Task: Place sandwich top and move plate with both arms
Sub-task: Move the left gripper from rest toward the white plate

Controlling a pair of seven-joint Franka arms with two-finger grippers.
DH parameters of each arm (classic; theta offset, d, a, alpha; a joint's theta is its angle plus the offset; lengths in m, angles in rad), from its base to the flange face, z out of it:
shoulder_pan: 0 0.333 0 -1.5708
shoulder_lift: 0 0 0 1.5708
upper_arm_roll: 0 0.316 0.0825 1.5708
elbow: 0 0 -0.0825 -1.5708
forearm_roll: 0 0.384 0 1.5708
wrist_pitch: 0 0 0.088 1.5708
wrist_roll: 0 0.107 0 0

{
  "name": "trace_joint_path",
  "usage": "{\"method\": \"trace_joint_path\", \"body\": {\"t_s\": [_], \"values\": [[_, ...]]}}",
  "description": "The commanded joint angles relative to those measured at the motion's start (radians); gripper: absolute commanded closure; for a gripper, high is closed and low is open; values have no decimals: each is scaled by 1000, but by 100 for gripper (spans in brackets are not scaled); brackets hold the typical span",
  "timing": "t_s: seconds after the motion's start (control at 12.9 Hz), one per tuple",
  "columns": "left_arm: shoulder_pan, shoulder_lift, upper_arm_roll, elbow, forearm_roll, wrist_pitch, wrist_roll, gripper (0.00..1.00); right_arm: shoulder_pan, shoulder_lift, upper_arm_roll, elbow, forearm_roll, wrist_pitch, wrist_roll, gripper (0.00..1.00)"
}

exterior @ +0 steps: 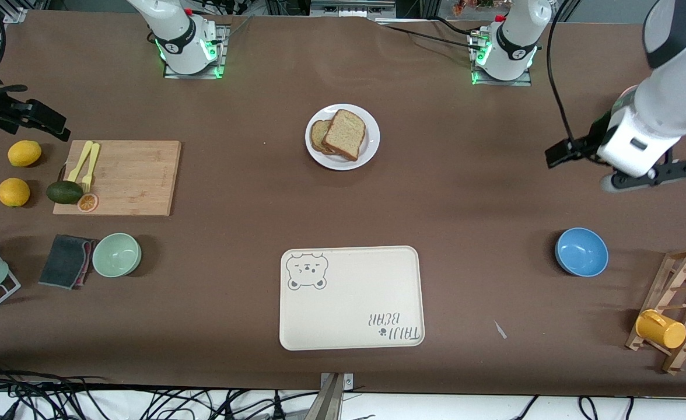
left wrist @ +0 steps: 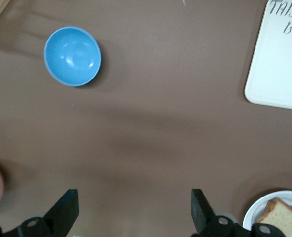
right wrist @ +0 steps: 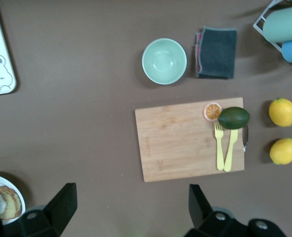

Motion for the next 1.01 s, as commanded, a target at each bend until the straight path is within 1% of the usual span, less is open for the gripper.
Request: {"method": "trace_joint_path", "body": {"t_s": [0.0, 0.16, 0.23, 0.31, 0.39, 0.47, 0.54, 0.62, 0.78, 0.85, 0.93], "values": [[43, 65, -15, 50, -107, 74, -14, 0, 1, -11, -4, -22, 17, 23, -5, 0], [46, 56, -17, 15, -124, 85, -11, 0, 1, -12, -9, -7, 15, 23, -13, 0], [50, 53, -17, -12, -153, 88, 0, 0, -1, -12, -12, -2, 17, 11, -16, 0], [59, 41, -17, -52, -235, 105, 7, 0, -2, -20, -30, -6, 17, -6, -37, 0], [68, 22, -17, -112, -317, 157, 30, 0, -1, -23, -68, -7, 20, -46, -62, 0], [68, 7, -20, -172, -345, 218, 59, 0, -1, -26, -84, -7, 49, -55, -70, 0], [69, -1, -47, -225, -356, 263, 79, 0, -1, -25, -100, 0, 54, -48, -73, 0], [69, -1, -64, -277, -359, 315, 98, 0, -1, -23, -102, 3, 49, -22, -85, 0], [69, 4, -122, -383, -362, 471, 101, 0, -7, -8, -104, 42, 46, -18, -85, 0], [68, 4, -132, -431, -389, 538, 103, 0, -5, -8, -102, 43, 46, -20, -84, 0], [68, 4, -132, -465, -463, 589, 122, 0, -2, -5, -101, 43, 48, -12, -71, 0]]}}
